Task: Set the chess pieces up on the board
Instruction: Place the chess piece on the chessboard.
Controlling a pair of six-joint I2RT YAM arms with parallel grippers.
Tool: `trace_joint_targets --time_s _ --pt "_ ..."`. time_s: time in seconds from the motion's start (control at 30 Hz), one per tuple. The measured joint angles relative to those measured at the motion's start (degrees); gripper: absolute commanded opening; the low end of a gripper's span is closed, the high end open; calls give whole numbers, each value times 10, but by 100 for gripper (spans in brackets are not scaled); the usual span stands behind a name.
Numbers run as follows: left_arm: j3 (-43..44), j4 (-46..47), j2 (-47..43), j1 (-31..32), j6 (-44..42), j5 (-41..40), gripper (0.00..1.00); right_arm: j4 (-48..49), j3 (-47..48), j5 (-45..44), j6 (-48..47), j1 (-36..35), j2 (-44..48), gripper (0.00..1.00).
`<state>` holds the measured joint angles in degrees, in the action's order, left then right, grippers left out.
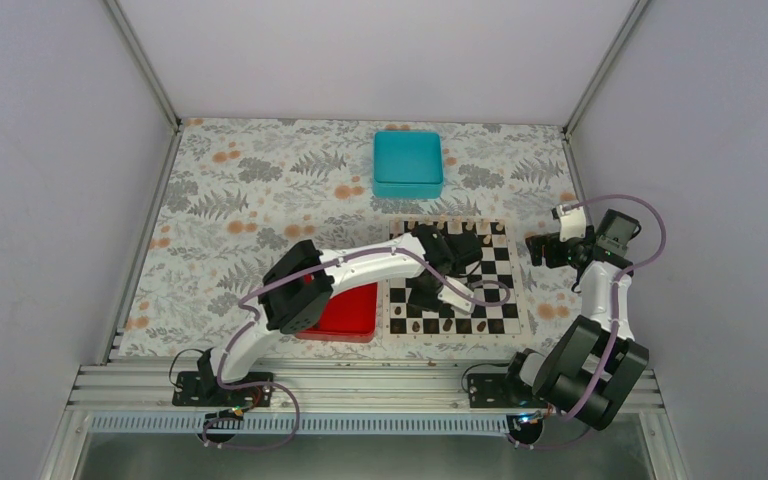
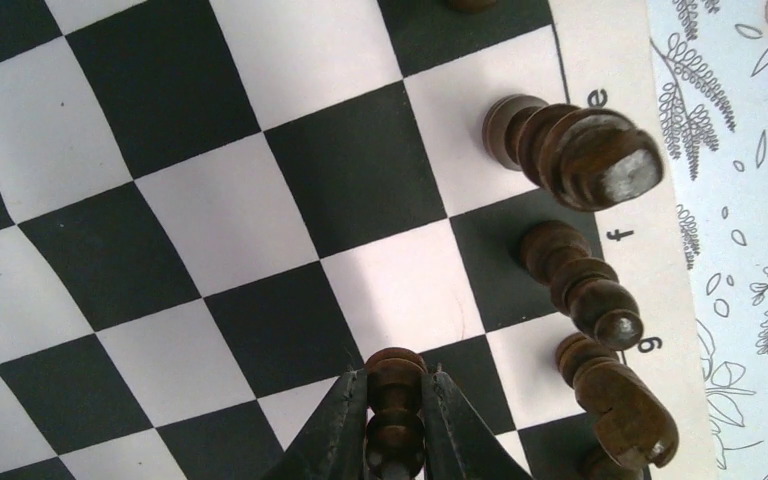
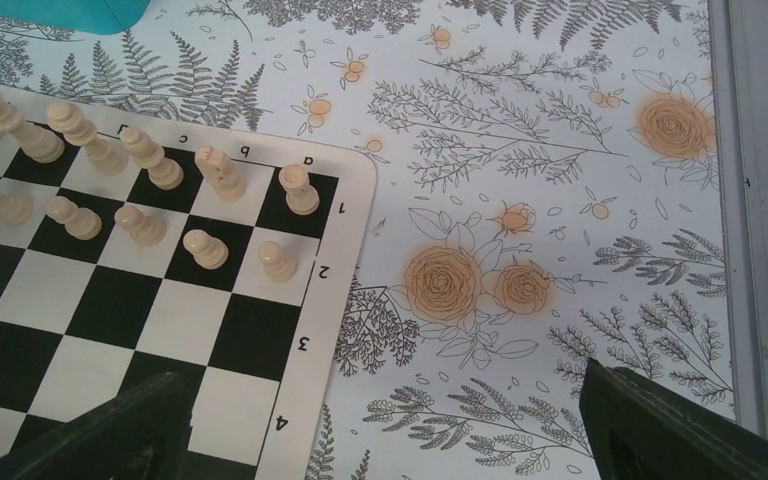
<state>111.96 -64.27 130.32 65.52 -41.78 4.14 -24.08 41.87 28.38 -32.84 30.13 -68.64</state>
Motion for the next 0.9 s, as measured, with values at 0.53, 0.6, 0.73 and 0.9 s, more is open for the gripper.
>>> trace_joint_targets --time_s 0.53,0.6,0.73,0.9 --pt "15 -1 16 18 -7 15 15 -1 0 5 -1 0 0 100" --pt "14 -1 17 18 -9 15 15 -1 0 5 -1 0 0 100" --pt "5 7 18 18 -10 14 15 -1 0 5 -1 0 0 100" --pt "-6 12 18 17 -11 10 15 -1 0 5 -1 0 0 100"
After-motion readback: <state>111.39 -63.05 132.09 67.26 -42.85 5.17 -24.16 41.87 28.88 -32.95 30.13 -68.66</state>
